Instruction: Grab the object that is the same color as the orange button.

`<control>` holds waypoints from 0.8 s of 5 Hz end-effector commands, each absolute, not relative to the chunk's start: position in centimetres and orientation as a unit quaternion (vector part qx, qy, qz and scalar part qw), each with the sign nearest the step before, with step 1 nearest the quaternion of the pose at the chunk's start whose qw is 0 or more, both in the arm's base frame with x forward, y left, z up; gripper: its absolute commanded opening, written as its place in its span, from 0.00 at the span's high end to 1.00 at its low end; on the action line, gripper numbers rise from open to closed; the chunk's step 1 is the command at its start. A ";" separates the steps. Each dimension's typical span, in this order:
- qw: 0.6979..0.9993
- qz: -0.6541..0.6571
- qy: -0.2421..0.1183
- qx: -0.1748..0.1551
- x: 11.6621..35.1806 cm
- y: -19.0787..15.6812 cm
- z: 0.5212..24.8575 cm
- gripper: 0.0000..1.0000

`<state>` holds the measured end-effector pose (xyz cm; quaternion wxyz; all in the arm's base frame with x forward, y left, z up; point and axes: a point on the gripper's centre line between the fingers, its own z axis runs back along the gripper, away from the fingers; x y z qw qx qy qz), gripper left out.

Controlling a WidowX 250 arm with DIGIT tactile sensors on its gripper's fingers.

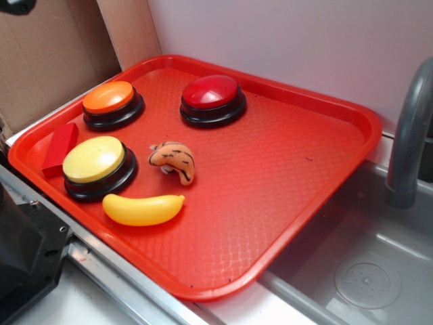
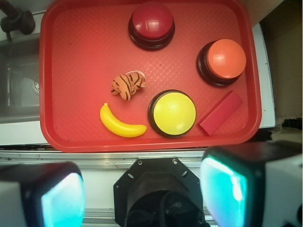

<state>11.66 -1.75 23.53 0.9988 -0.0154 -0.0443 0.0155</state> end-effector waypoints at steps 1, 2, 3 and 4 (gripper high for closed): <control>0.999 0.016 -0.044 -0.015 11.7 -1.7 23.5 0.00; 0.992 0.107 -0.039 -0.045 12.6 -1.8 22.3 0.00; 0.972 0.224 -0.029 -0.060 14.3 -1.7 20.3 0.00; 0.932 0.340 -0.072 -0.101 16.0 -1.6 17.5 0.00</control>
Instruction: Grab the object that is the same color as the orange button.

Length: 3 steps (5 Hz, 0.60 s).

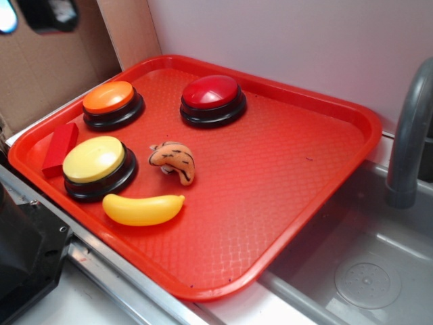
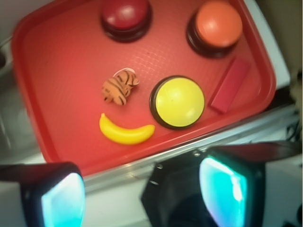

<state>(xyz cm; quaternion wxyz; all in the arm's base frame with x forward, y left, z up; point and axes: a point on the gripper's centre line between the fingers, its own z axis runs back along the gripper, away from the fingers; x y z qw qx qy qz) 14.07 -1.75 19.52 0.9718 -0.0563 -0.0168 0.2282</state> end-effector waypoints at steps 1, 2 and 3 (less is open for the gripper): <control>0.901 0.424 -0.063 -0.067 17.8 -1.7 14.5 0.00; 0.881 0.466 -0.063 -0.047 19.4 -2.3 11.6 0.00; 0.869 0.486 -0.086 -0.021 21.0 -3.0 8.7 0.00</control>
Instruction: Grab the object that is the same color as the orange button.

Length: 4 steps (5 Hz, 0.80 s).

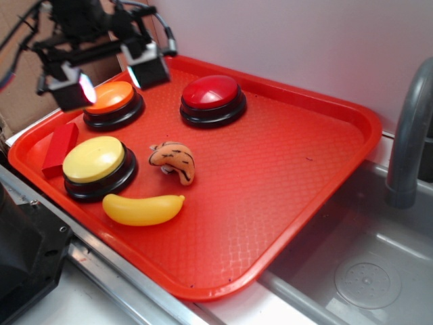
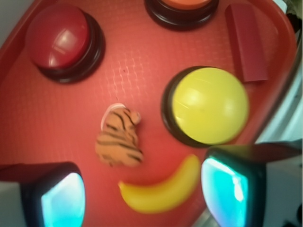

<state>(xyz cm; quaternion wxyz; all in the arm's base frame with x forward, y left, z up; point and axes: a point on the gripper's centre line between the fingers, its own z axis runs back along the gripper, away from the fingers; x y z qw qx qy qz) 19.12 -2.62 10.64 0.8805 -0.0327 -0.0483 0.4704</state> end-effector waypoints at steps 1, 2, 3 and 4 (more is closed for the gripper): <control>0.869 0.488 -0.081 -0.014 21.9 -3.1 6.2 0.00; 0.871 0.486 -0.072 -0.008 22.5 -3.1 4.4 0.00; 0.879 0.475 -0.046 -0.014 22.5 -3.3 2.9 0.00; 0.887 0.459 -0.045 0.005 22.4 -3.8 2.1 0.12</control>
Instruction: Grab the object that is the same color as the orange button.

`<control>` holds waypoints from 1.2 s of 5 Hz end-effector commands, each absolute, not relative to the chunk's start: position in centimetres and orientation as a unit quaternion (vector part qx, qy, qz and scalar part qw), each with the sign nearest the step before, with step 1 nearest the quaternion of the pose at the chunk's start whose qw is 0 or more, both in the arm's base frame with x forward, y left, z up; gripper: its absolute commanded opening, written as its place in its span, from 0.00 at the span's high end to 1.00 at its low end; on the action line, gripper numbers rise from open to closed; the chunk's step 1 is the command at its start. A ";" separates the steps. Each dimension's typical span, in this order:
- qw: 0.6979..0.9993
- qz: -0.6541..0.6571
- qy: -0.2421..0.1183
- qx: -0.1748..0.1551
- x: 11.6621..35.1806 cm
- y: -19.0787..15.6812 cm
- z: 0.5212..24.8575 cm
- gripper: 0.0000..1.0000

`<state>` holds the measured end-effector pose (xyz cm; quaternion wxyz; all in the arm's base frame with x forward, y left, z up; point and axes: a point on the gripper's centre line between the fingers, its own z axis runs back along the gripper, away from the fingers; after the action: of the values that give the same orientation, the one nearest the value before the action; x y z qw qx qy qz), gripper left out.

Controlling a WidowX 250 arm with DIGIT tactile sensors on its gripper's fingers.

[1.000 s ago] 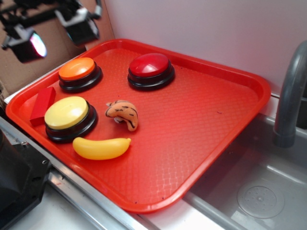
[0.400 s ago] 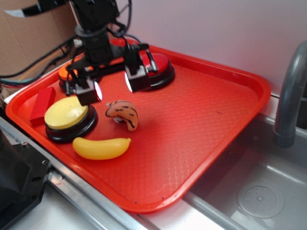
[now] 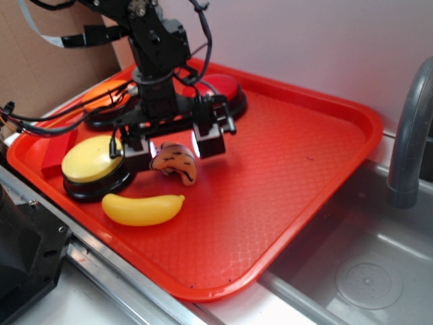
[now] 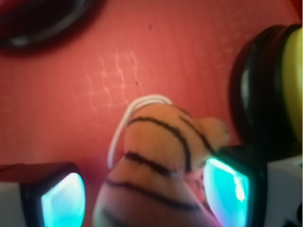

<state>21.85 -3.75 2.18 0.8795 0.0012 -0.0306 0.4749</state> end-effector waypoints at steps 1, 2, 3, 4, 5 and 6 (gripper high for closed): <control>0.892 0.449 -0.047 0.011 22.4 -3.9 1.9 1.00; 0.919 0.391 -0.051 0.012 22.8 -3.7 3.5 1.00; 0.961 0.269 0.008 0.057 23.7 -2.9 7.0 1.00; 0.988 0.151 0.014 0.043 23.7 -2.4 10.5 1.00; 0.997 0.076 0.018 0.000 23.6 -1.4 14.3 1.00; 0.998 0.054 -0.027 -0.019 22.9 0.1 17.7 1.00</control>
<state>21.87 -0.63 16.29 0.9984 -0.0165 0.0032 0.0534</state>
